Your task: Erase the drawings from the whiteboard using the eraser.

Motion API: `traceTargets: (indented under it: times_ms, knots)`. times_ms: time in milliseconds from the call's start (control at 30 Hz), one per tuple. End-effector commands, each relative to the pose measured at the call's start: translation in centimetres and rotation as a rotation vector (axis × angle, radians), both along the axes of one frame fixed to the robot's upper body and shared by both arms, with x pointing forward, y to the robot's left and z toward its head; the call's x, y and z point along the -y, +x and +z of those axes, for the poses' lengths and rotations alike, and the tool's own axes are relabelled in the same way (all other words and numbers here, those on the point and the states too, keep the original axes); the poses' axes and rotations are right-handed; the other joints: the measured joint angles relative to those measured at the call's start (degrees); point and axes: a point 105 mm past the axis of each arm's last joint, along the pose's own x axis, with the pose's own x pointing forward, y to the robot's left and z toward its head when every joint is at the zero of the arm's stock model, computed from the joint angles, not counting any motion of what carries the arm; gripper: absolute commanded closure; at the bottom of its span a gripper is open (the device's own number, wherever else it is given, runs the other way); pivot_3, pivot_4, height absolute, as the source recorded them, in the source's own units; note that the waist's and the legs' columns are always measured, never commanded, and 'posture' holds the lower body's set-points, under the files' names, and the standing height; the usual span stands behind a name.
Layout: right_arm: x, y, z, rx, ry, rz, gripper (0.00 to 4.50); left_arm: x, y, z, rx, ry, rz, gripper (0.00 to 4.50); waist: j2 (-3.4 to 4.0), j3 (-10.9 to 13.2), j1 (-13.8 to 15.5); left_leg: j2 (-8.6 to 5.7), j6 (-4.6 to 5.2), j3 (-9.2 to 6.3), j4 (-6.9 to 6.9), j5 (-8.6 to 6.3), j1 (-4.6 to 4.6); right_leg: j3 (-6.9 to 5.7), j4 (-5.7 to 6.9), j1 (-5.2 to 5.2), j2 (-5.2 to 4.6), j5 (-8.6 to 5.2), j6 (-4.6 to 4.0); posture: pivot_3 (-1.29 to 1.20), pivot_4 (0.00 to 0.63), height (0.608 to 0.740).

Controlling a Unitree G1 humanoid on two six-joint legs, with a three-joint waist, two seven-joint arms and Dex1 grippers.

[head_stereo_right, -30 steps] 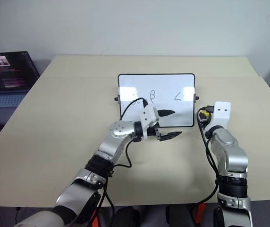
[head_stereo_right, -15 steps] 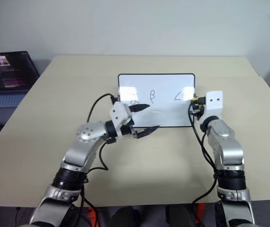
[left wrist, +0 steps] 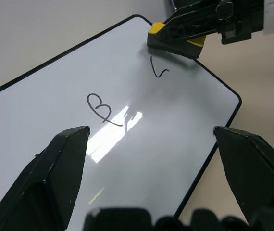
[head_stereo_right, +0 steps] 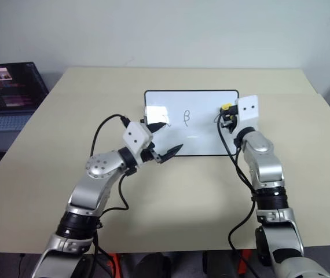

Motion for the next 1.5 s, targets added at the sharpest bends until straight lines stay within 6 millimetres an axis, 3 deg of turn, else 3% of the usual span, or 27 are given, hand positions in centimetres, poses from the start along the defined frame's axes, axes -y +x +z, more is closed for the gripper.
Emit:
traceTargets:
  times_ms: [33, 267, 733, 833, 1033, 1500]
  knots:
    - [-0.3, 0.1, 2.4, 0.090, 0.002, 0.008, 3.43, 1.0, 0.2, 1.5, 0.056, -0.019, -0.024, 0.00, 0.00, 0.00, 0.01, 0.00, 0.00, 0.01, 0.00, 0.00, 0.00, 0.00, 0.01, 0.00, 0.00, 0.00, 0.00, 0.00, 0.150, 0.740]
    - [-0.5, 0.5, 3.0, 0.119, 0.000, 0.007, 3.43, 2.6, 0.6, 1.7, 0.066, -0.033, -0.074, 0.00, 0.00, 0.00, -0.05, 0.00, 0.00, 0.01, 0.00, 0.00, 0.00, 0.00, 0.01, -0.02, 0.00, 0.00, 0.00, 0.00, 0.150, 0.740]
    - [-0.6, 1.9, 3.4, 0.146, -0.001, -0.004, 3.43, 3.2, 0.6, 1.5, 0.060, -0.021, -0.095, 0.00, 0.00, 0.00, -0.07, 0.00, -0.01, 0.08, 0.00, 0.00, -0.02, 0.06, 0.05, -0.08, 0.00, 0.00, 0.00, 0.00, 0.150, 0.740]
    - [-0.7, 2.2, 2.1, 0.111, 0.026, -0.010, 3.43, 3.2, 0.6, 1.6, 0.065, -0.024, -0.092, 0.00, 0.00, 0.00, -0.16, 0.00, -0.01, 0.11, 0.00, 0.00, -0.01, 0.10, 0.07, -0.09, 0.00, 0.00, 0.00, 0.00, 0.150, 0.740]
    - [-1.0, 1.3, -3.5, -0.014, 0.004, 0.013, 3.43, 2.8, 0.8, 2.0, 0.073, -0.023, -0.078, 0.00, -0.04, -0.07, -0.14, 0.01, 0.00, 0.11, 0.04, 0.00, 0.08, 0.10, 0.11, -0.01, 0.00, 0.01, -0.01, 0.00, 0.150, 0.740]
    - [0.1, -3.8, -8.1, -0.137, -0.010, 0.006, 3.43, 2.7, 0.5, 1.4, 0.052, -0.022, -0.074, 0.00, -0.06, -0.11, -0.10, 0.00, 0.00, 0.05, 0.15, 0.01, 0.37, 0.07, 0.11, 0.35, 0.00, 0.08, 0.06, 0.00, 0.150, 0.740]
